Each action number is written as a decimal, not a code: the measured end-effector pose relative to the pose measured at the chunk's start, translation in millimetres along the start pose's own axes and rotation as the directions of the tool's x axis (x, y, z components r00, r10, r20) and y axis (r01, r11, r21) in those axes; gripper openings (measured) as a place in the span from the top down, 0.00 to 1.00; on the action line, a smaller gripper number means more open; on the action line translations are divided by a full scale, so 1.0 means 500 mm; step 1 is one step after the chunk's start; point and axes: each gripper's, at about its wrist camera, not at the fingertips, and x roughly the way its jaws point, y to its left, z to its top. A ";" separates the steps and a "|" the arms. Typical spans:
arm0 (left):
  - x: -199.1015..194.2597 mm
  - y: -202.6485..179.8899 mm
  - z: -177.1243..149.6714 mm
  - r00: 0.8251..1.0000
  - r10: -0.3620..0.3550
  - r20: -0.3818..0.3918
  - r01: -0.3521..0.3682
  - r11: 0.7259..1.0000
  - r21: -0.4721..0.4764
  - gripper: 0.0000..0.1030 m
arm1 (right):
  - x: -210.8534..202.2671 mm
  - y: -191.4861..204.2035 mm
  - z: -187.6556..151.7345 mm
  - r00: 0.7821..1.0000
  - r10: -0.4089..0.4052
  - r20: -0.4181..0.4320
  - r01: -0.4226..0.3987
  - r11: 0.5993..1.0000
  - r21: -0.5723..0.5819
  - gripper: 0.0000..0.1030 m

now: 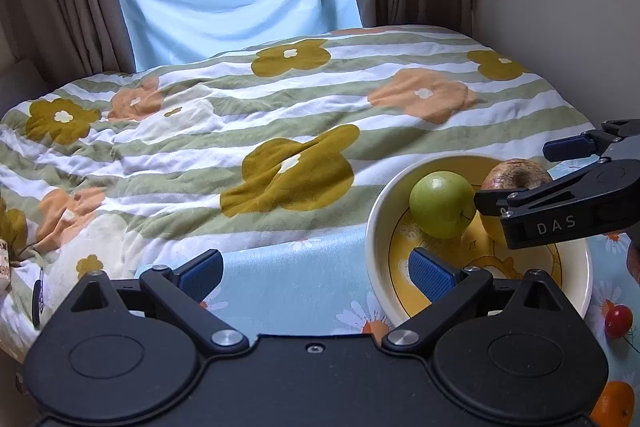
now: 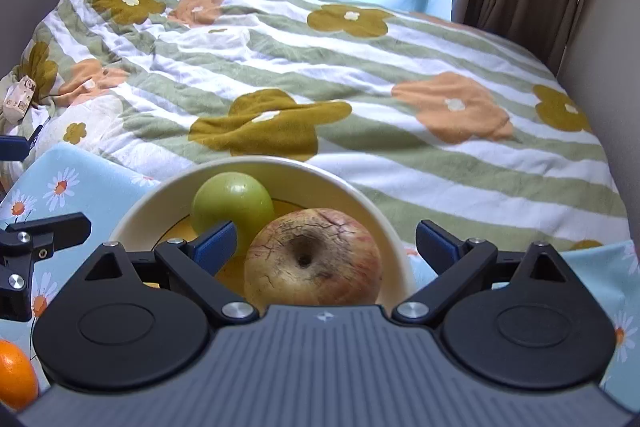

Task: Organize fruits
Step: 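Release the green apple into the bowl with the left tool while the right tool releases its apple, then raise both open tools away from the bowl toward the remaining fruit, then grasp the large orange with the left tool while the right tool grasps a small red fruit, then carry the orange and the red fruit toward the white bowl with both tools, then release the orange into the bowl with the left tool while the right tool releases the red fruit, then raise both open tools away from the bowl toward the remaining fruit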

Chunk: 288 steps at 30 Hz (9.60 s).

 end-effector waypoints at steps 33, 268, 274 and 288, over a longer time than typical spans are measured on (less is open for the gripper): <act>-0.370 -0.088 -0.097 0.970 0.170 0.175 -0.143 0.977 -0.158 0.02 | -0.418 -0.038 -0.104 0.989 0.071 0.126 -0.079 0.995 0.057 0.00; -0.191 -0.063 -0.058 0.999 0.035 0.038 -0.031 0.995 -0.100 0.03 | -0.195 0.017 -0.039 0.996 0.057 -0.074 -0.051 0.995 0.082 0.00; -0.253 -0.080 -0.060 0.995 0.074 0.066 -0.066 0.990 -0.126 0.03 | -0.273 0.002 -0.044 0.997 0.072 -0.022 -0.070 0.994 0.079 0.00; -0.419 -0.188 -0.121 0.974 0.149 0.169 -0.111 0.971 -0.213 0.03 | -0.489 -0.079 -0.164 0.993 0.086 0.081 -0.089 0.996 0.033 0.00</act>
